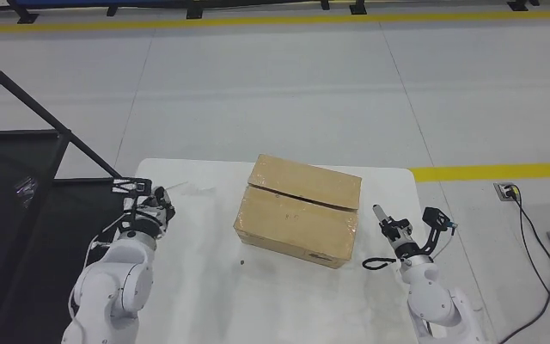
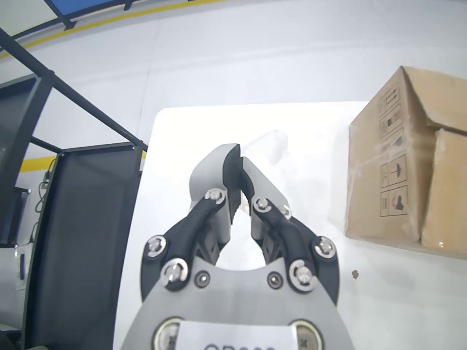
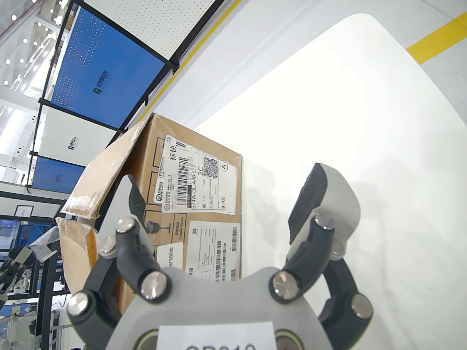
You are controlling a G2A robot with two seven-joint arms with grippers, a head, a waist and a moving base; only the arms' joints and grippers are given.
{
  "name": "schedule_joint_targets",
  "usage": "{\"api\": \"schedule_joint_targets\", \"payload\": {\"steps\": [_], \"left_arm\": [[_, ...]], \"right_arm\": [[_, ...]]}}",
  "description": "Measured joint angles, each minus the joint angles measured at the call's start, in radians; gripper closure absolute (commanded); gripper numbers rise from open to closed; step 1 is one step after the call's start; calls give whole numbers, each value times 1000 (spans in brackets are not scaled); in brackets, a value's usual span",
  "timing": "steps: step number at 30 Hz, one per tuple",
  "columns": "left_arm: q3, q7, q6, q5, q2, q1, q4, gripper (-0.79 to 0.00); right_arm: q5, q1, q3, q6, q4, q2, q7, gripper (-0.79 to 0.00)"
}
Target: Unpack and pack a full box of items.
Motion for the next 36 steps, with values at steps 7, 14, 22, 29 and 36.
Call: {"api": "schedule_joint_targets", "payload": {"steps": [7,14,22,29,36], "left_arm": [[-73,74,8,-75,1,62,-72,0],[-72,73,8,-73,2,61,-71,0],[-84,72,-29,-119,3,58,-87,0],[-263,-79,-241,-465,27,-22,-58,0],[-357,-223,-348,-702,50,-60,-19,0]], "right_arm": [[0,0,0,0,0,0,0,-785],[0,0,0,0,0,0,0,-785],[4,-2,-1,-8,-4,0,3,-785],[184,-20,48,-280,-23,15,168,-785],[438,-12,95,-592,0,37,409,-785]]}}
